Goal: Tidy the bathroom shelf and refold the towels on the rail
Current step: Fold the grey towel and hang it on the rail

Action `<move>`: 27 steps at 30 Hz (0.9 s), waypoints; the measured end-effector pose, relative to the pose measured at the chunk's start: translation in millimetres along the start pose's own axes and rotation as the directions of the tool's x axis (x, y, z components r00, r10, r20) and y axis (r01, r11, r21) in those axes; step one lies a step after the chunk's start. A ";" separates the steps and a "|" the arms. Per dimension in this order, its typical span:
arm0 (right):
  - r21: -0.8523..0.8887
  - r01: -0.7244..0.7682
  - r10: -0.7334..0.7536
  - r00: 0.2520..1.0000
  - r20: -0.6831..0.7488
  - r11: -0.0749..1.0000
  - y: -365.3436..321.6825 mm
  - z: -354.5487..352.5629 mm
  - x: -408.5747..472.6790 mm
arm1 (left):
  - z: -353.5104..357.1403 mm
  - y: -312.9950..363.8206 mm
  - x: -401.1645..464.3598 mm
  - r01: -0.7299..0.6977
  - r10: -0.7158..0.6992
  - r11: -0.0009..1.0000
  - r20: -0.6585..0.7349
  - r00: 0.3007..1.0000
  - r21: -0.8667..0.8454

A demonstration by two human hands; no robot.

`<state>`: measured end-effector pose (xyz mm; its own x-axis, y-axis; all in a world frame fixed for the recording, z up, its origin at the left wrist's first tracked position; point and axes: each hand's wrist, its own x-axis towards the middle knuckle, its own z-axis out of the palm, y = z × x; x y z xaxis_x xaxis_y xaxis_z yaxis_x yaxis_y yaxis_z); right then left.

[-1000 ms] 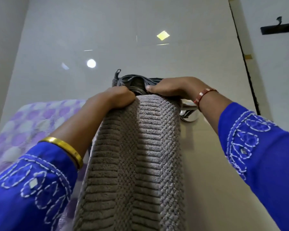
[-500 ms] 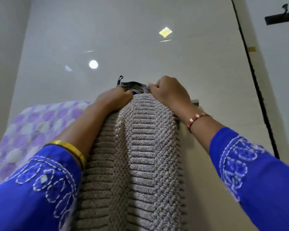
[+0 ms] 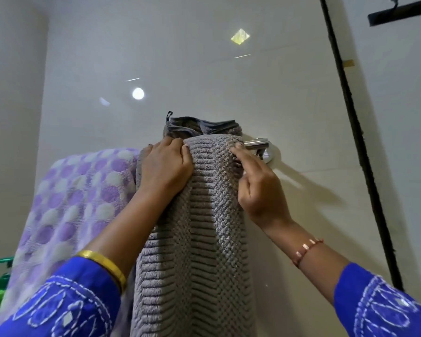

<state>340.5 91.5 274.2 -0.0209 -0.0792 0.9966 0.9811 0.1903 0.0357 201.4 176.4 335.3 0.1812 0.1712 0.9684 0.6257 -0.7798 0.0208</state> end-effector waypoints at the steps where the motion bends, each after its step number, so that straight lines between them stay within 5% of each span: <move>1: 0.019 -0.060 0.060 0.998 0.017 0.998 4.9 -3.5 -6.1 | -2.7 4.2 4.1 0.033 -0.032 0.999 0.023 0.999 -0.042; 5: 0.154 -0.295 0.266 0.946 0.184 0.943 20.3 5.1 -10.4 | -1.9 12.7 9.6 0.065 -0.064 0.998 0.058 0.996 -0.004; 9: 0.132 -0.261 0.225 0.945 0.239 0.956 30.2 20.5 -6.0 | 8.4 0.6 5.9 0.022 -0.022 1.000 0.019 1.000 -0.001; 20: -0.037 -0.307 0.305 0.950 -0.063 0.951 28.4 52.6 -8.5 | 8.8 -14.2 25.7 0.041 -0.031 0.981 0.057 0.998 -0.189; 27: 0.197 -0.360 0.299 0.912 0.279 0.912 13.7 29.0 -10.9 | -3.7 -12.0 35.2 0.161 -0.102 0.959 0.244 0.964 -0.235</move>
<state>348.6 123.3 265.9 0.2209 0.2578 0.9406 0.8643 0.3951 -0.3113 197.5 189.5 370.0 0.2958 0.3915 0.8713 0.4509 -0.8614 0.2340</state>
